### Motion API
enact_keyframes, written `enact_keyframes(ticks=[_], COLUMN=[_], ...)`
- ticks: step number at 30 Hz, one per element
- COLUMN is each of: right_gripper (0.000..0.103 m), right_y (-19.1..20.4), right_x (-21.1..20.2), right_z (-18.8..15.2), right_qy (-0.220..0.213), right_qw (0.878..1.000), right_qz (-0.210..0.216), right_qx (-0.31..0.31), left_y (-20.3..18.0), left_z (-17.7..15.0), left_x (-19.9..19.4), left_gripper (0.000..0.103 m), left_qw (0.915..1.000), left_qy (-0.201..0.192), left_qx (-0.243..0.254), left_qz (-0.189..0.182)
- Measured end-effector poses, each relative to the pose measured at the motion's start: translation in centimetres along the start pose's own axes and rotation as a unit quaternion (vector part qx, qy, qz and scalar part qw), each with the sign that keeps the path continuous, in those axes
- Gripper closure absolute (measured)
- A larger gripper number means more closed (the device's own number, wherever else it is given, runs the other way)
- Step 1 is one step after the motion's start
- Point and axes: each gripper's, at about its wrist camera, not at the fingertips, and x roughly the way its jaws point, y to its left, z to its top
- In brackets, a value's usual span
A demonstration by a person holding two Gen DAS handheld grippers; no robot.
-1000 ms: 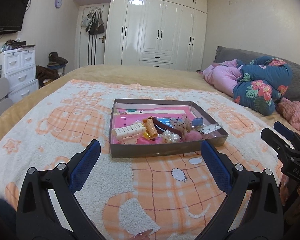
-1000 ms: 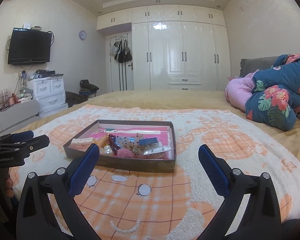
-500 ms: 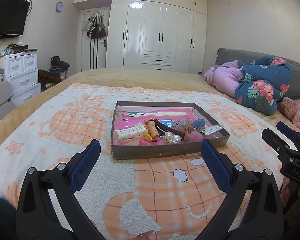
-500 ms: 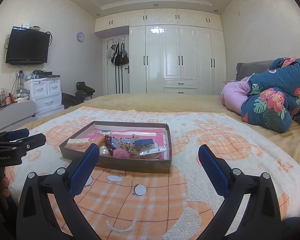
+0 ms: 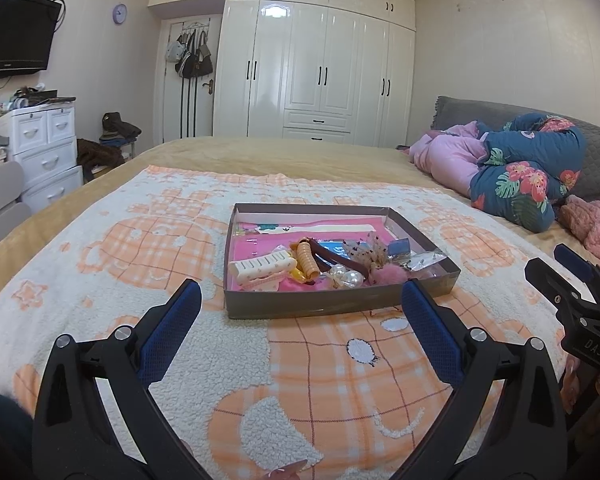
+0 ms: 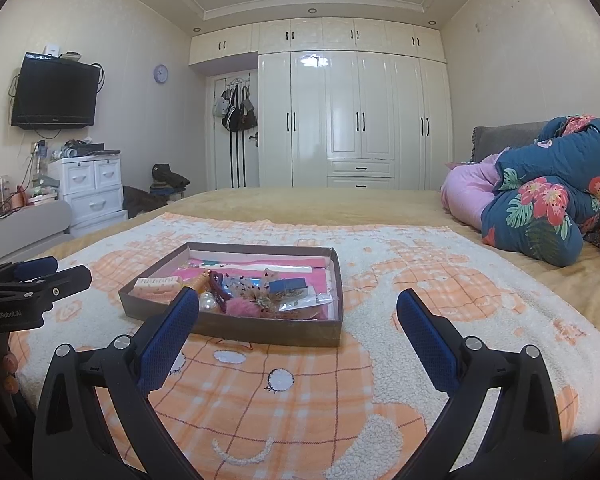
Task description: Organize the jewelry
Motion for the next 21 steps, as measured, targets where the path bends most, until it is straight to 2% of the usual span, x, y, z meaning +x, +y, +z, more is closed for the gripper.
enact_keyframes(ticks=[21], right_gripper=[0.006], right_y=[0.16], right_x=[0.22], right_z=[-0.34], right_qy=[0.004], right_qw=[1.0], right_qz=[0.002], right_qx=[-0.001], left_y=[0.05], left_z=[0.08], left_x=[-0.06], left_gripper=[0.011], left_qw=[1.0], left_qy=[-0.001], left_qx=[-0.001], left_qz=[0.001])
